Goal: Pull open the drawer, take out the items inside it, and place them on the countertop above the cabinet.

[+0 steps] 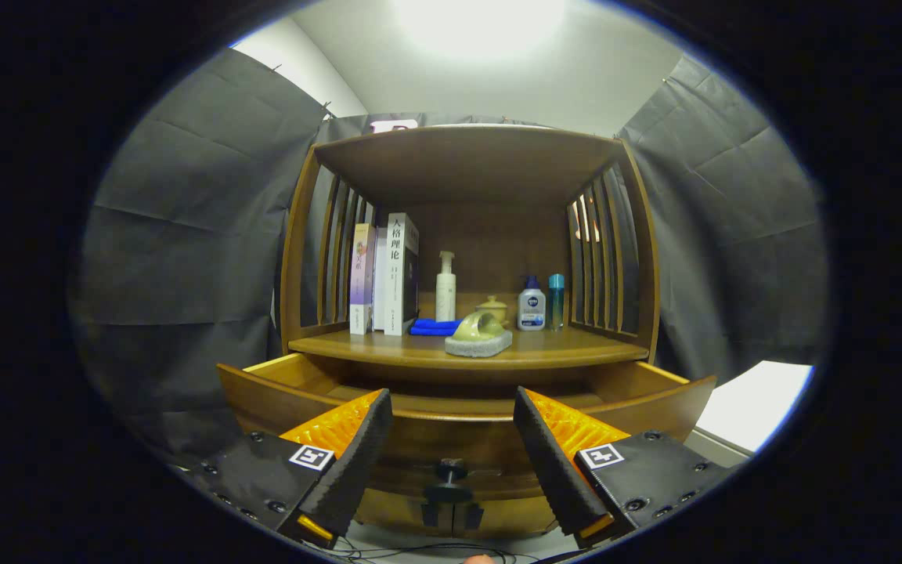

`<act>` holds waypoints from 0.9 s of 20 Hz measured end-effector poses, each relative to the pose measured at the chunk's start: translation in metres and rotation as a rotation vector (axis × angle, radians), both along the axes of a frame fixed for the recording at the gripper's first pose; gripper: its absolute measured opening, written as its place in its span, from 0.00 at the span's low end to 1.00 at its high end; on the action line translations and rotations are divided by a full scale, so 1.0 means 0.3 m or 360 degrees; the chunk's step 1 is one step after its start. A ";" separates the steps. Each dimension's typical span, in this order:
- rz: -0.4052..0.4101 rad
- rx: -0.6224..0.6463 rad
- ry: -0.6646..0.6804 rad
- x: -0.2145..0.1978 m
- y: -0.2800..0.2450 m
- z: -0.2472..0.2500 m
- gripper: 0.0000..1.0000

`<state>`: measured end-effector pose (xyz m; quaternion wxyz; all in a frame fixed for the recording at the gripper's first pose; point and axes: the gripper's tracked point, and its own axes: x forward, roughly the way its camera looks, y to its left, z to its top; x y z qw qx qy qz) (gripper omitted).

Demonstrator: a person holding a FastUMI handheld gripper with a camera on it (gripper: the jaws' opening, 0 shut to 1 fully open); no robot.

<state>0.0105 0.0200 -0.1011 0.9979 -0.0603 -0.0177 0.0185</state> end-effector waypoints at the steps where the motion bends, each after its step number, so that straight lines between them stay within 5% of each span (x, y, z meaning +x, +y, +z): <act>1: 0.0003 -0.0002 0.0023 0.002 0.002 -0.026 0.98; 18: -0.0054 -0.0017 0.0278 0.066 -0.025 -0.287 0.98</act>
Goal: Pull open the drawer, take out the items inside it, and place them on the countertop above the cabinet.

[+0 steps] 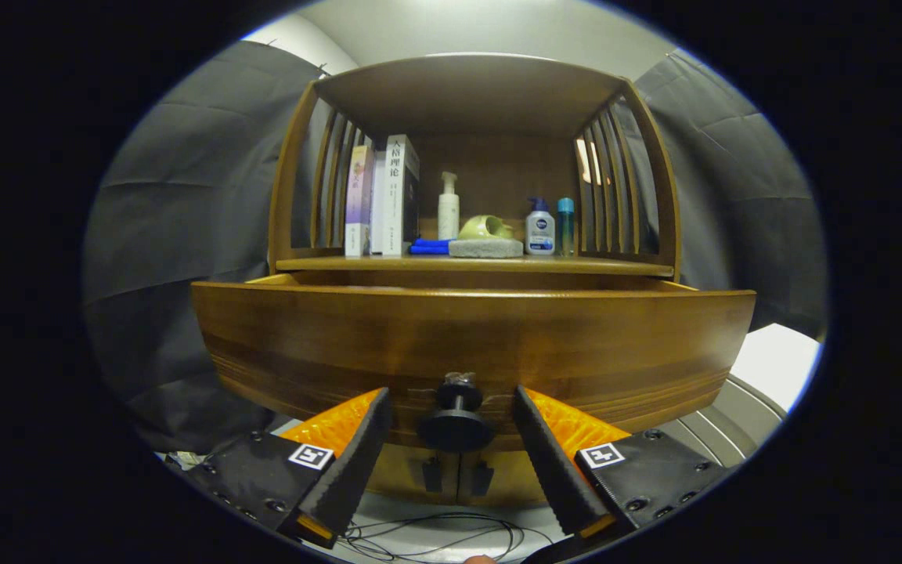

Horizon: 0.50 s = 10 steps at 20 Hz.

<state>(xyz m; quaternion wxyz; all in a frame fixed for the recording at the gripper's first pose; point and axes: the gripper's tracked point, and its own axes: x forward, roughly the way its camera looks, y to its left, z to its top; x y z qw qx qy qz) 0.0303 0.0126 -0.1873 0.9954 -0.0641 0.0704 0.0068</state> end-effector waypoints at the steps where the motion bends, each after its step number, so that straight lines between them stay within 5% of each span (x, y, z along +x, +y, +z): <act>1: -0.0001 -0.0016 0.0001 0.004 0.008 -0.002 0.97; 10: -0.0091 -0.0007 0.0001 0.067 -0.002 0.013 0.97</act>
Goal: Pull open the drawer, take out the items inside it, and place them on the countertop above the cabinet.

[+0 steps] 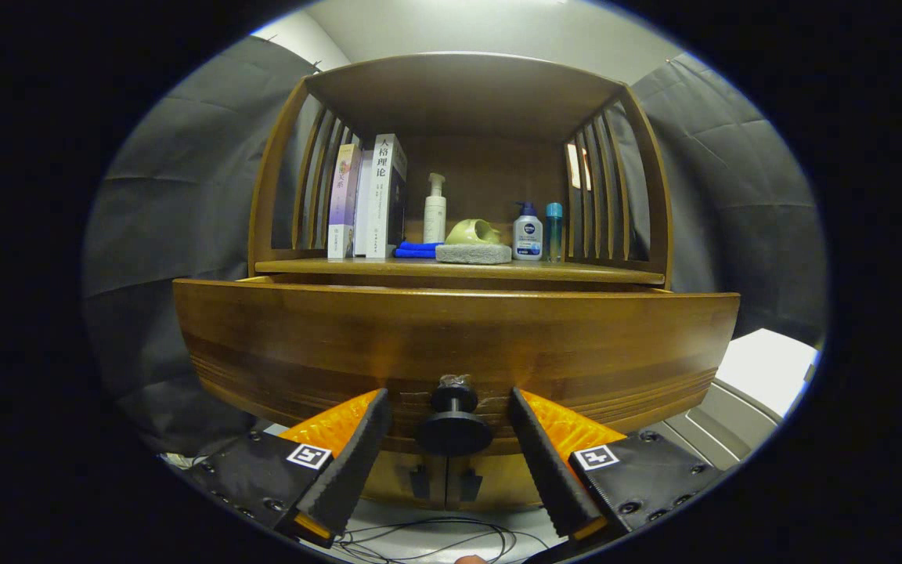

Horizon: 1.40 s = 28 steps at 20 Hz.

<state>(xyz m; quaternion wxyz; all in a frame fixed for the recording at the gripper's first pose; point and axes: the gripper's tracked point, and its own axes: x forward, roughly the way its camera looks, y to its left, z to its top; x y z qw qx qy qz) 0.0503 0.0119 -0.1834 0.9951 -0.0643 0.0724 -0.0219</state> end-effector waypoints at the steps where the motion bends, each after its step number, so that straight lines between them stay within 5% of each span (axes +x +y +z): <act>1: -0.0004 0.0006 0.0002 0.008 -0.001 0.002 0.97; 28: -0.0045 0.0043 0.0063 0.361 -0.008 0.016 0.98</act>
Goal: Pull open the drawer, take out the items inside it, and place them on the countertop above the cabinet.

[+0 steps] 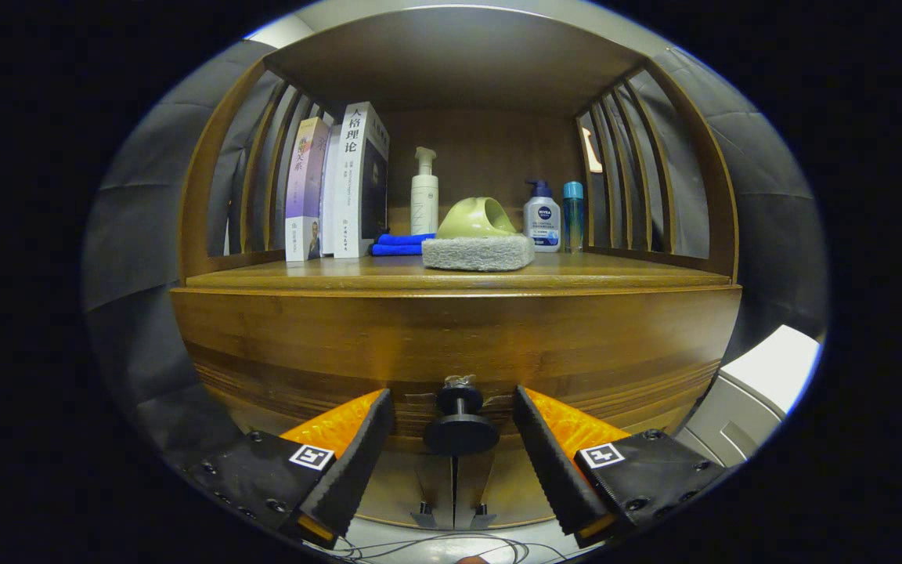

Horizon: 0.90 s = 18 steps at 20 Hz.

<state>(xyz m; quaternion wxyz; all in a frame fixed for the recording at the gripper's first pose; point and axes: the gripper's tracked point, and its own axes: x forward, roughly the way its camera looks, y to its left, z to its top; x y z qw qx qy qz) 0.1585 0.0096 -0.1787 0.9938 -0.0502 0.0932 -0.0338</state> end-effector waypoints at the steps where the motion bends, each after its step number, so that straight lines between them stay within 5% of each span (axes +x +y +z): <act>1: -0.0008 -0.0012 0.0003 0.005 0.000 -0.003 0.98; 8: 0.0006 -0.0018 -0.0044 -0.028 -0.001 0.025 0.98; 18: 0.0136 -0.0005 -0.0285 -0.277 0.040 0.357 0.98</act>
